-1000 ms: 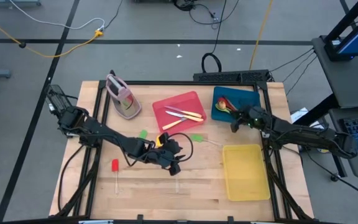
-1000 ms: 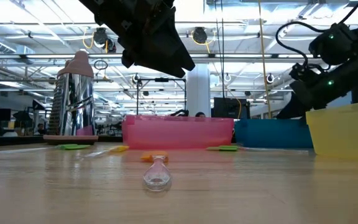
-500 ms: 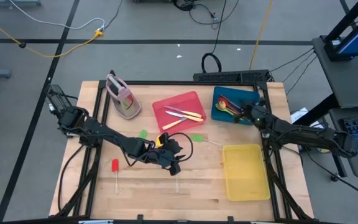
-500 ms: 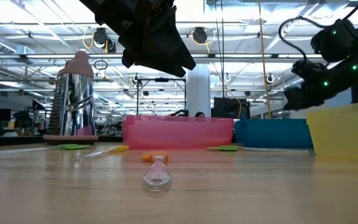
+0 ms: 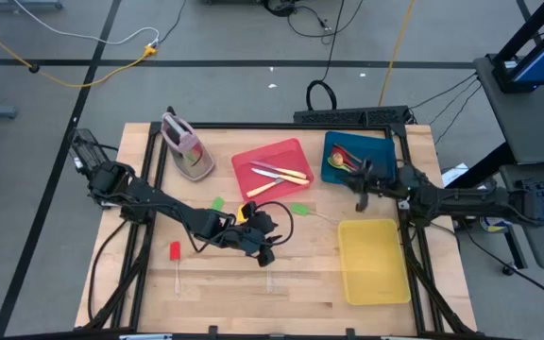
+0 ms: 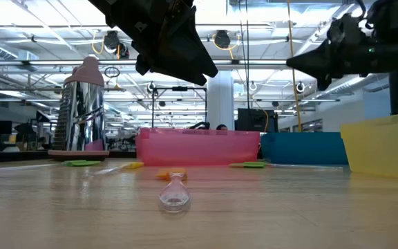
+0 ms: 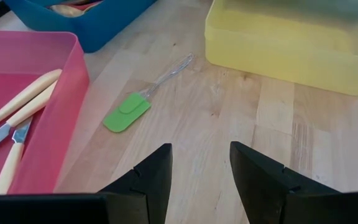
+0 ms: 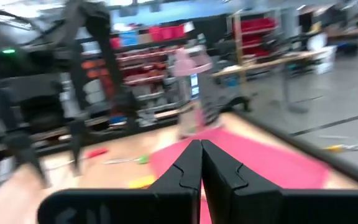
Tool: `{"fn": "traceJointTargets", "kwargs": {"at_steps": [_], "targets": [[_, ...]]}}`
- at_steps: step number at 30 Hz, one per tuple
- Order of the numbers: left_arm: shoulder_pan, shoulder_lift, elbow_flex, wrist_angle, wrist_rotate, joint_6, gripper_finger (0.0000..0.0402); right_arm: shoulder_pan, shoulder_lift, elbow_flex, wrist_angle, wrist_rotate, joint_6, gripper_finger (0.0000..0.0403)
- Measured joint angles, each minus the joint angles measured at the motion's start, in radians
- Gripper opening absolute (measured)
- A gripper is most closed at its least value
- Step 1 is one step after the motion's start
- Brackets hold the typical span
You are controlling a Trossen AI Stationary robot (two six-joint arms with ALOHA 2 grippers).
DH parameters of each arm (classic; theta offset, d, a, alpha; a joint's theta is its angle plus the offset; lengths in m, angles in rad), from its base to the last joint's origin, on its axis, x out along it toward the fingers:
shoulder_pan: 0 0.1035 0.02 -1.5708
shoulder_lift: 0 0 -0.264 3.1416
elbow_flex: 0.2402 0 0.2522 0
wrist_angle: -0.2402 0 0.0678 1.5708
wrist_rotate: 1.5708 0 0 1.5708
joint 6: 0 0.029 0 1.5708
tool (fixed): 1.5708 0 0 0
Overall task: Pick & Place Kitchen Items
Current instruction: Put the green spatula into the yellow bin
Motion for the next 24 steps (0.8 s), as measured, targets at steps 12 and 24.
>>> {"fn": "traceJointTargets", "kwargs": {"at_steps": [12,24], "targets": [[-0.001,0.001,0.000,0.030,0.000,-0.035,0.0168,0.207,0.070,0.000,-0.003,0.106,0.019,0.0008],[-0.021,0.001,0.000,0.029,0.000,-0.046,0.0168,0.214,0.070,0.000,-0.001,0.106,0.019,0.0013]]}}
